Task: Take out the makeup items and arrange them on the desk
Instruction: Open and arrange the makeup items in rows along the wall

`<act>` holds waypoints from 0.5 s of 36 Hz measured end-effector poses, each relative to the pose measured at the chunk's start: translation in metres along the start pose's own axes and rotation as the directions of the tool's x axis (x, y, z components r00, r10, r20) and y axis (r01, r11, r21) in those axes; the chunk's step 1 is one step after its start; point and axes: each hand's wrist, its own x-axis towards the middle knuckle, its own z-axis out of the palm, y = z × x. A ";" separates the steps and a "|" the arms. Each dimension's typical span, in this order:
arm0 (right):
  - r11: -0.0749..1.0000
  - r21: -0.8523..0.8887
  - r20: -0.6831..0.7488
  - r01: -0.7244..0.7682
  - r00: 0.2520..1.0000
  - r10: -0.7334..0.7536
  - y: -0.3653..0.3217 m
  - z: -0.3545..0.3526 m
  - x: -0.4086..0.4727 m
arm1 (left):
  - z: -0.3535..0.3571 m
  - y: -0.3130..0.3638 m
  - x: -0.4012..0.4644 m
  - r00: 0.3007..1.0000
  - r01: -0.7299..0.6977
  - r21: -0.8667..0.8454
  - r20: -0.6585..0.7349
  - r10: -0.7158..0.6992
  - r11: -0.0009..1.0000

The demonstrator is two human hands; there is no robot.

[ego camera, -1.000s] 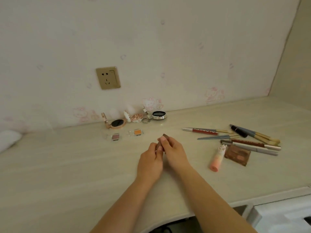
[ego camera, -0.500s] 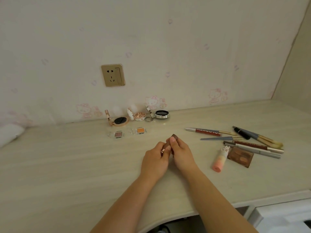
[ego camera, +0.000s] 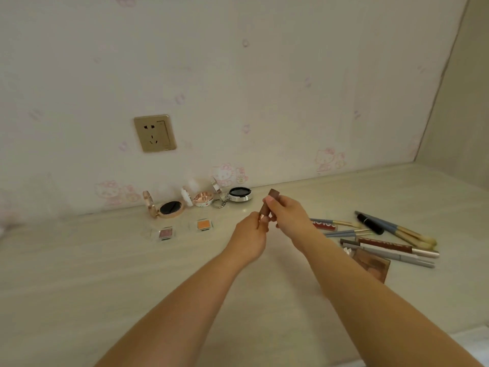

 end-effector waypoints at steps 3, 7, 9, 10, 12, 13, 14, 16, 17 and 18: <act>1.000 0.017 0.045 -0.008 0.999 0.007 -0.004 -0.010 0.020 | 0.003 0.009 0.029 0.999 0.032 -0.056 0.017 -0.031 0.998; 0.997 -0.080 0.047 0.015 0.999 -0.011 -0.006 -0.024 0.049 | 0.008 0.012 0.066 1.000 0.016 -0.057 -0.001 -0.016 0.998; 0.993 -0.106 -0.001 0.040 0.999 -0.041 -0.004 -0.031 0.064 | 0.012 0.010 0.081 1.000 0.015 -0.016 -0.020 -0.015 1.000; 0.995 -0.092 -0.039 0.048 0.998 -0.052 -0.003 -0.035 0.072 | 0.016 0.008 0.088 0.999 0.024 -0.006 -0.034 -0.024 1.000; 0.999 -0.021 -0.139 0.043 0.989 -0.045 -0.002 -0.044 0.086 | 0.023 0.003 0.101 0.996 0.058 -0.007 -0.068 -0.058 0.998; 0.999 0.011 -0.195 0.036 0.980 -0.033 0.000 -0.048 0.094 | 0.026 0.001 0.107 0.992 0.081 -0.014 -0.091 -0.082 0.997; 0.999 0.016 -0.241 0.029 0.970 -0.024 0.003 -0.053 0.101 | 0.029 -0.001 0.112 0.988 0.105 -0.027 -0.110 -0.107 0.994; 0.996 -0.090 -0.272 -0.003 0.962 -0.021 0.014 -0.060 0.113 | 0.034 -0.003 0.121 0.981 0.131 -0.065 -0.138 -0.139 0.989; 0.982 -0.189 -0.256 -0.030 0.966 -0.019 0.020 -0.062 0.117 | 0.037 -0.004 0.124 0.978 0.134 -0.087 -0.147 -0.146 0.987; 0.955 -0.292 -0.230 -0.058 0.973 -0.012 0.029 -0.064 0.120 | 0.041 -0.005 0.128 0.977 0.134 -0.106 -0.155 -0.149 0.985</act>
